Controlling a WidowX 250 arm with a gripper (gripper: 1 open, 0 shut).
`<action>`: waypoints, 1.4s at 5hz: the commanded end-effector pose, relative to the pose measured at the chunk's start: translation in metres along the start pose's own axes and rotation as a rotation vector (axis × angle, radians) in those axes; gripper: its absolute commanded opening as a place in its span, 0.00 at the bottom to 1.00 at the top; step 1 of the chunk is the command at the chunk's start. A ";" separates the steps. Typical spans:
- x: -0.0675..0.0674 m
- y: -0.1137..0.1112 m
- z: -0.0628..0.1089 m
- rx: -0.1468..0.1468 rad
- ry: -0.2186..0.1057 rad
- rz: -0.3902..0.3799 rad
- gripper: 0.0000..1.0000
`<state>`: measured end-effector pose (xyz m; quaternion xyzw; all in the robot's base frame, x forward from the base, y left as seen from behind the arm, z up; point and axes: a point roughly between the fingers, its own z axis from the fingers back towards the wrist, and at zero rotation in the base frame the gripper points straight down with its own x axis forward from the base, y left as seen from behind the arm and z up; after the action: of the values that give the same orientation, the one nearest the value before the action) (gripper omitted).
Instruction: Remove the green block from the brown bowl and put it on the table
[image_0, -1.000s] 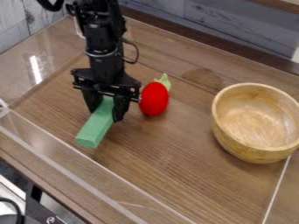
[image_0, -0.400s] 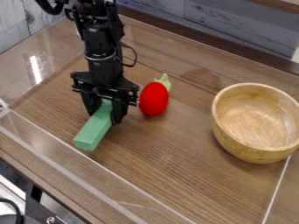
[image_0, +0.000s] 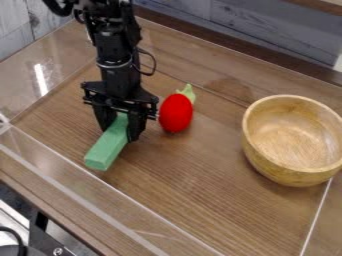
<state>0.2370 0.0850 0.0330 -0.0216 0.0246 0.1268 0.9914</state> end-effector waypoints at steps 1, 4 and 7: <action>0.010 0.003 0.011 -0.001 -0.042 -0.005 0.00; 0.000 -0.034 0.051 -0.039 -0.120 -0.044 0.00; -0.021 -0.077 0.029 -0.016 -0.131 -0.105 0.00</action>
<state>0.2320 0.0065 0.0539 -0.0235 -0.0146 0.0782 0.9966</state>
